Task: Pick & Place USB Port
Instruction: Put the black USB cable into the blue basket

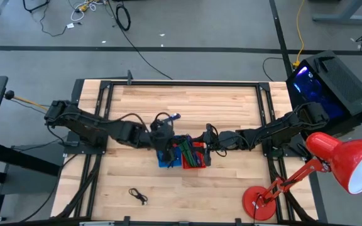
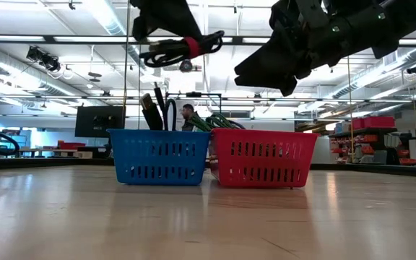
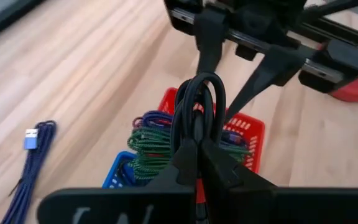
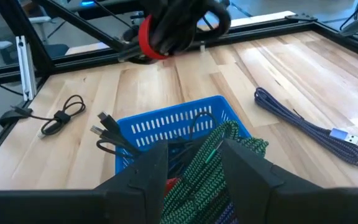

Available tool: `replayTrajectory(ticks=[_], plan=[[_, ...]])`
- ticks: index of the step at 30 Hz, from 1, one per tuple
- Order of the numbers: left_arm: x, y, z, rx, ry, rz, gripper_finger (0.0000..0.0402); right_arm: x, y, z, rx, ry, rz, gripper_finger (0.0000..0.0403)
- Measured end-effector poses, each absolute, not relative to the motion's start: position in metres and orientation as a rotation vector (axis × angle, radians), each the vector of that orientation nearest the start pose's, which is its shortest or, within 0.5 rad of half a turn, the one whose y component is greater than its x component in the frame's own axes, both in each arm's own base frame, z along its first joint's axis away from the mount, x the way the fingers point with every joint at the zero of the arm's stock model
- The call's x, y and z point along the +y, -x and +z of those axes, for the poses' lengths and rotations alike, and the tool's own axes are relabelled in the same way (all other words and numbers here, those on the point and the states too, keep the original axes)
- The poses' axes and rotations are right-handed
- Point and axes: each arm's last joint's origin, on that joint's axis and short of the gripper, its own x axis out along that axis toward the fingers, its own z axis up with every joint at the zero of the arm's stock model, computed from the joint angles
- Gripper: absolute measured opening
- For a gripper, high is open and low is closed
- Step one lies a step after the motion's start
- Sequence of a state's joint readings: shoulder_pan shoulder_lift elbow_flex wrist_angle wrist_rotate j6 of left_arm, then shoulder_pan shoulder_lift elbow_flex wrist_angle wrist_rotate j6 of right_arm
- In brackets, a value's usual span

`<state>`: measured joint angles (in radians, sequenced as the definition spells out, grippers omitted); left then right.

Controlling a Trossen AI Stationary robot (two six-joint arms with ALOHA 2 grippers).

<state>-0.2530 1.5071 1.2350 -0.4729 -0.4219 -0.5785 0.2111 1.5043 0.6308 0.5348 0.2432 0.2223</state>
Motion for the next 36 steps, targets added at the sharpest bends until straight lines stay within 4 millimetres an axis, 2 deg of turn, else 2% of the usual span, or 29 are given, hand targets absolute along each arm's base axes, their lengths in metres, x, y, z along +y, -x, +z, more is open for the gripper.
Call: replayTrajectory(ticks=[6, 14, 22, 28, 36], plan=[[-0.087, -0.324, 0.282, 0.597, 0.282, 0.427, 0.0005, 0.055, -0.291, 0.184, 0.340, -0.138, -0.069, 0.0155], [-0.102, -0.334, 0.254, 0.596, 0.216, 0.546, 0.0005, 0.055, -0.290, 0.183, 0.349, -0.136, -0.070, 0.0155], [-0.110, -0.313, 0.219, 0.545, 0.271, 0.607, 0.0005, 0.055, -0.289, 0.181, 0.370, -0.134, -0.073, 0.0155], [-0.107, -0.295, 0.201, 0.373, 0.373, 0.643, 0.0005, 0.055, -0.289, 0.181, 0.376, -0.131, -0.074, 0.0155], [-0.104, -0.275, 0.174, 0.257, 0.596, 0.697, 0.0005, 0.055, -0.289, 0.181, 0.375, -0.128, -0.075, 0.0155]])
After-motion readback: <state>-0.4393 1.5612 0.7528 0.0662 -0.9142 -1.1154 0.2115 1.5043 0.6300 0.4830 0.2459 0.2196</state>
